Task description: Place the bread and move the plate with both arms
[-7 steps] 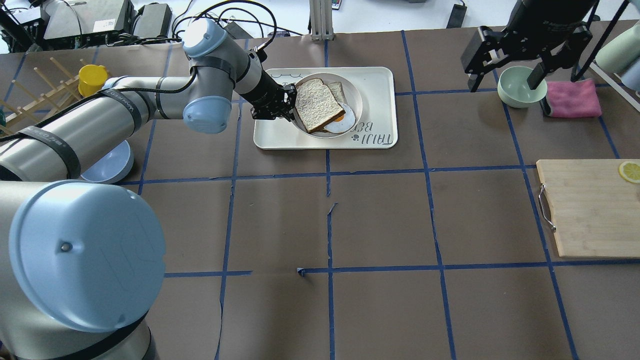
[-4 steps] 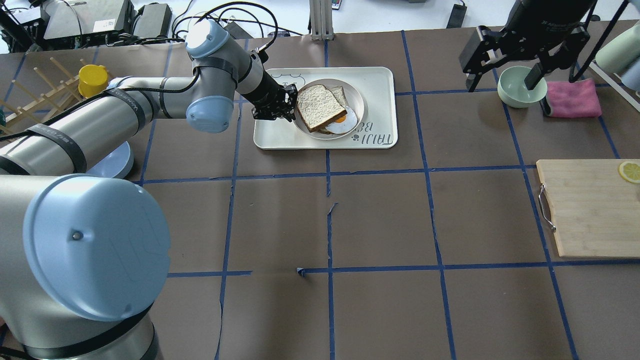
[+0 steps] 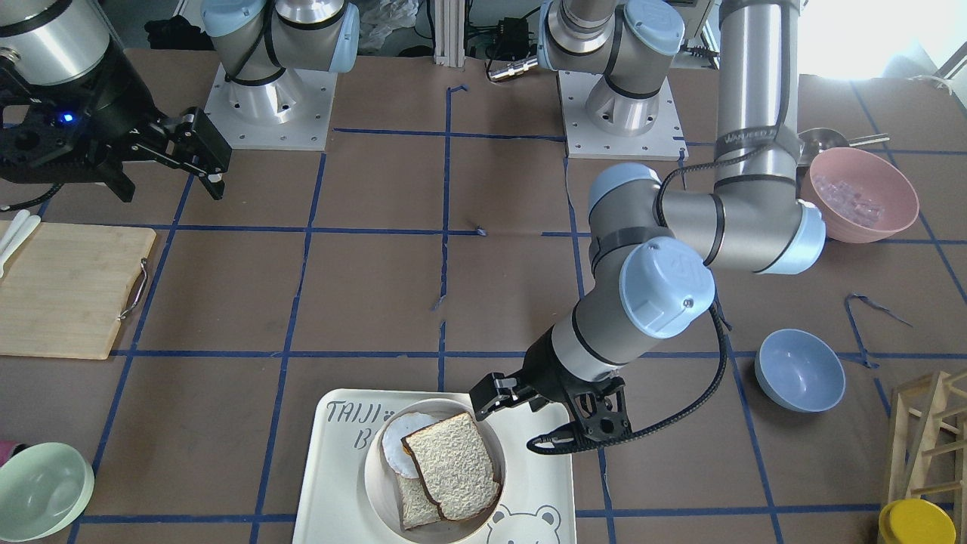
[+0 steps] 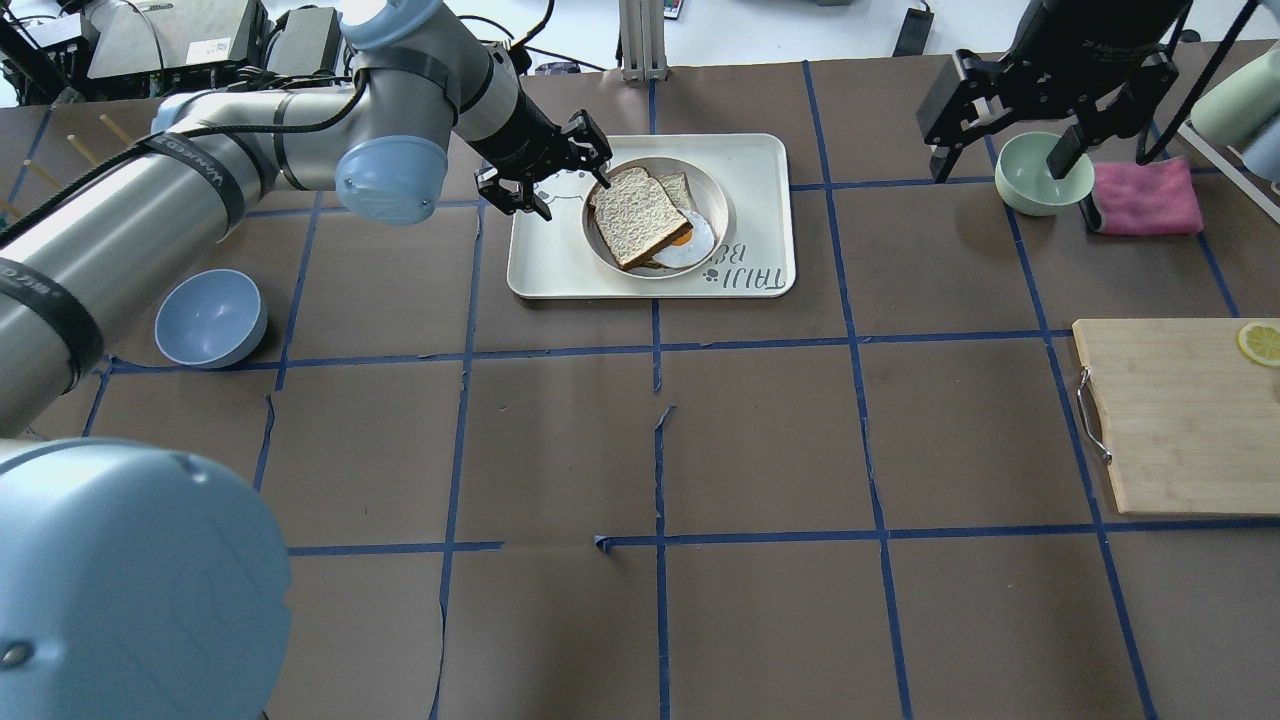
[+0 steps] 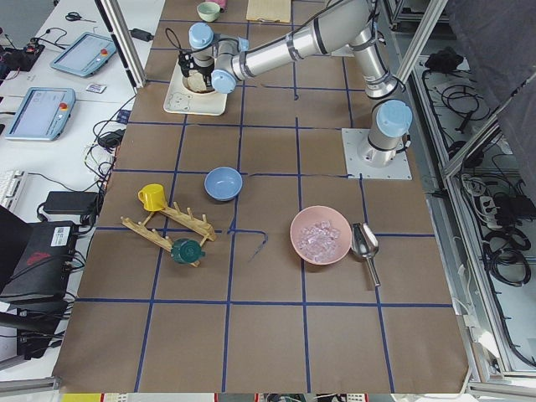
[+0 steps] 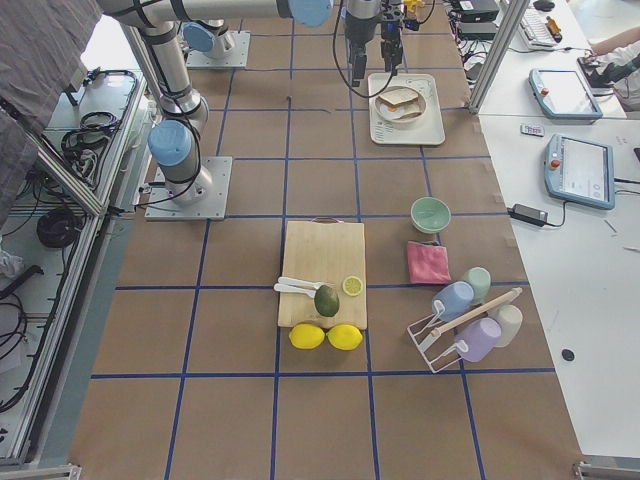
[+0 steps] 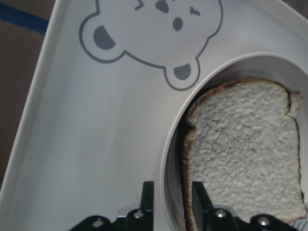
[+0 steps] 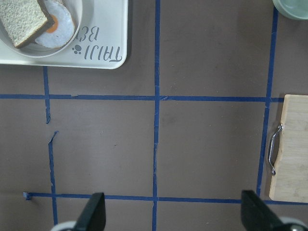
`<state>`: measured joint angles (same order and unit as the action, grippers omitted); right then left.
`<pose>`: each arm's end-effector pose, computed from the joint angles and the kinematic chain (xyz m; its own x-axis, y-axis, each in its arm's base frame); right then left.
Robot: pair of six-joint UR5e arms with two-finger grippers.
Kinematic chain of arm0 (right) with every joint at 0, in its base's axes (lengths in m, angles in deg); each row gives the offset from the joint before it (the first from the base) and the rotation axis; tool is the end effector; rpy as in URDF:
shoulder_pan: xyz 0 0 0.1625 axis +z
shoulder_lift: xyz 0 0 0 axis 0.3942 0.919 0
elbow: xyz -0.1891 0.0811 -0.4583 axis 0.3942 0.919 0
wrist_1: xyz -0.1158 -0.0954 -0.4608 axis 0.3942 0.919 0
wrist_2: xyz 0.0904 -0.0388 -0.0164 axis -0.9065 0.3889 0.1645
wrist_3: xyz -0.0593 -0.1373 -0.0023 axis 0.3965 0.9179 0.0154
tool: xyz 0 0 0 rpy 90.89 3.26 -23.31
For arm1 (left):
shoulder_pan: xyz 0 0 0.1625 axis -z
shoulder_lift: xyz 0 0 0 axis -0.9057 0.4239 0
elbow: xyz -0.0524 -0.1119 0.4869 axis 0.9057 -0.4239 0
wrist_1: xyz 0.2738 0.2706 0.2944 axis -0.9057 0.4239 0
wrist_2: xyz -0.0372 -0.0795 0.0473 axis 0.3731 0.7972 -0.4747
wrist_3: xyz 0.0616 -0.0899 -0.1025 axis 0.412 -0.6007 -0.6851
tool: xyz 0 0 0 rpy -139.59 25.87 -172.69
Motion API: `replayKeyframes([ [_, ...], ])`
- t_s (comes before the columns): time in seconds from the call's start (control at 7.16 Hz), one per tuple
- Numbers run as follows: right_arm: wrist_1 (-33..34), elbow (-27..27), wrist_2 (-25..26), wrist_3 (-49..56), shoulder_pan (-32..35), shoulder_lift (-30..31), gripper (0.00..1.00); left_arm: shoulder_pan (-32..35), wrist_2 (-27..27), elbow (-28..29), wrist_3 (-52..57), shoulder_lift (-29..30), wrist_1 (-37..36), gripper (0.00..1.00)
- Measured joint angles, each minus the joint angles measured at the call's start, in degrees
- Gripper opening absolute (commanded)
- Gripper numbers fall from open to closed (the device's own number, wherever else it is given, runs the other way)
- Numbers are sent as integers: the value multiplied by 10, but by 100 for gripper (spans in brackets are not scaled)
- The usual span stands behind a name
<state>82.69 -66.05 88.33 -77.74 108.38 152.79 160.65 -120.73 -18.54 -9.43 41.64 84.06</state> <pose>0.0900 -0.5971 0.5553 -0.9987 -0.0205 -0.0465 -0.0212 0.9997 0.0142 -0.2627 -0.7608 0.3154 -0.8979 -0.2408 0.3686 -0.2554 0.9668 0.0095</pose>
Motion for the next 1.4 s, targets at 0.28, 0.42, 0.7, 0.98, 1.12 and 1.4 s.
replayKeyframes([
  [0.28,0,0,0,0,-1,-1,100,9,-28,0,7,-103,140,100],
  [0.42,1,0,0,0,-1,-1,100,11,-55,0,24,-155,211,100],
  [0.7,0,0,0,0,-1,-1,100,11,-126,-3,92,-245,313,100],
  [0.98,-1,0,0,0,-1,0,100,2,-202,-13,177,-281,346,100],
  [1.12,-1,0,0,0,0,-1,100,0,-216,-20,198,-286,329,100],
  [1.4,-1,0,0,0,0,-1,100,-2,-221,-25,205,-281,280,100],
])
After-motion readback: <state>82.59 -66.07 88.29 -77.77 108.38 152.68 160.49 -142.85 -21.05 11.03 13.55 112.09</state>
